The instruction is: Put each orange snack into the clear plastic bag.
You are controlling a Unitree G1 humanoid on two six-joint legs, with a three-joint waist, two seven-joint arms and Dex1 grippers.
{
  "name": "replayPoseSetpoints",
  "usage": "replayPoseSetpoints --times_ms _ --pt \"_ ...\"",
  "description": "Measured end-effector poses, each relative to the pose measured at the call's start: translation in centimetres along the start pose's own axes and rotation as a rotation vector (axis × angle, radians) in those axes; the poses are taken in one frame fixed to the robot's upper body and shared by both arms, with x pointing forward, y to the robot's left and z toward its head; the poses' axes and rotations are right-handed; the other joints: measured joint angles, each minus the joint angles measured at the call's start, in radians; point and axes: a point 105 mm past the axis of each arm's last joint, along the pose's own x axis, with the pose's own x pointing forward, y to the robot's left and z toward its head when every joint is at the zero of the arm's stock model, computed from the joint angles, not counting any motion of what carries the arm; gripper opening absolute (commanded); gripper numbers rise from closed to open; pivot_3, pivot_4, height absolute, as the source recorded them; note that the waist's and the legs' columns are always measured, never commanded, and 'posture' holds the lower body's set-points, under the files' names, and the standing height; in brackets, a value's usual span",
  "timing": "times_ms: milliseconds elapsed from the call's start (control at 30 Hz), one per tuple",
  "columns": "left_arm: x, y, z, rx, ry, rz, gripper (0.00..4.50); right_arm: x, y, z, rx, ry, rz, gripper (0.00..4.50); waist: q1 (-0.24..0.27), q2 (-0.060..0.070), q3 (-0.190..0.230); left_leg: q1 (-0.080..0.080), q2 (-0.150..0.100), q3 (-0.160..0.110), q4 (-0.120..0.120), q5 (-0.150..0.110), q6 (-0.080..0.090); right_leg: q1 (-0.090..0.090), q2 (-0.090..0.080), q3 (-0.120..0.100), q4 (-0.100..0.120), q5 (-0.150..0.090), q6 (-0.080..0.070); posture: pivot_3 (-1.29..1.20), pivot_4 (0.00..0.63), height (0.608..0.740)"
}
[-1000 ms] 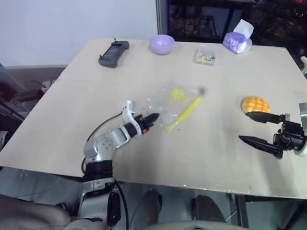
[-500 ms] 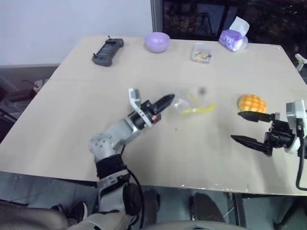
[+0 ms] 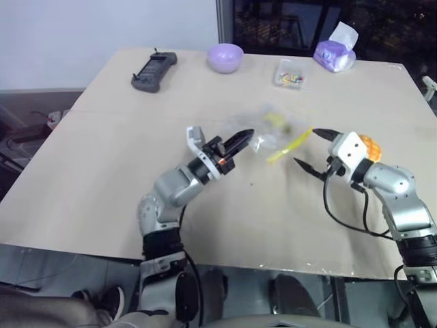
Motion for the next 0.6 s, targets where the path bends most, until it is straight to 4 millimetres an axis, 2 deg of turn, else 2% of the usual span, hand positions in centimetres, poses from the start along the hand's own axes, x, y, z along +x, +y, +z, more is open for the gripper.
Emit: replayPoseSetpoints --times_ms 67,200,333,433,500,567,600 --pt "0.0 -0.1 -0.1 0.005 0.0 0.0 0.02 0.1 -0.5 -0.4 0.006 0.009 -0.019 4.5 -0.004 0.0 0.0 0.0 0.0 0.0 0.0 0.0 0.0 0.0 0.0 0.0 0.0 0.0 0.0 0.0 0.15 0.74" --pt "0.2 -0.1 -0.3 0.005 0.004 0.001 0.02 1.1 -1.1 0.7 -0.008 -0.042 -0.041 4.5 -0.014 0.0 0.0 0.001 0.001 0.001 -0.001 0.0 0.0 0.0 0.001 0.001 0.0 0.0 0.0 0.0 0.15 0.74" --pt "0.3 -0.1 -0.4 0.011 0.012 0.009 0.02 2.0 -0.6 0.6 -0.008 -0.048 -0.03 4.5 -0.01 0.0 0.0 0.001 0.001 0.001 -0.001 0.0 0.0 0.0 0.001 0.001 0.0 0.0 0.0 0.0 0.15 0.74" --pt "0.2 0.0 -0.3 0.015 0.011 0.014 0.0 2.7 -0.3 0.4 0.008 -0.05 -0.019 3.58 -0.01 0.0 0.0 0.001 0.001 0.001 0.0 0.0 0.0 0.0 0.001 0.001 0.0 0.0 0.0 0.0 0.15 0.74" --pt "0.3 0.0 -0.3 0.016 0.013 0.015 0.0 2.8 -0.5 0.3 0.003 -0.053 -0.022 2.78 -0.009 0.0 0.0 0.001 0.001 0.0 -0.001 0.0 0.0 0.0 0.001 0.001 0.0 0.0 0.0 0.0 0.15 0.74" --pt "0.3 0.0 -0.3 0.017 0.015 0.015 0.0 2.8 -0.6 0.2 0.001 -0.054 -0.024 1.76 -0.01 0.0 0.0 0.001 0.001 0.0 -0.001 0.0 0.0 0.0 0.001 0.001 0.0 0.0 0.0 0.0 0.15 0.74" --pt "0.3 0.0 -0.4 0.017 0.016 0.015 0.0 2.8 -0.6 0.1 0.002 -0.053 -0.024 1.47 -0.01 0.0 0.0 0.001 0.001 0.0 -0.001 0.0 0.0 0.0 0.001 0.001 0.0 0.0 0.0 0.0 0.15 0.74"
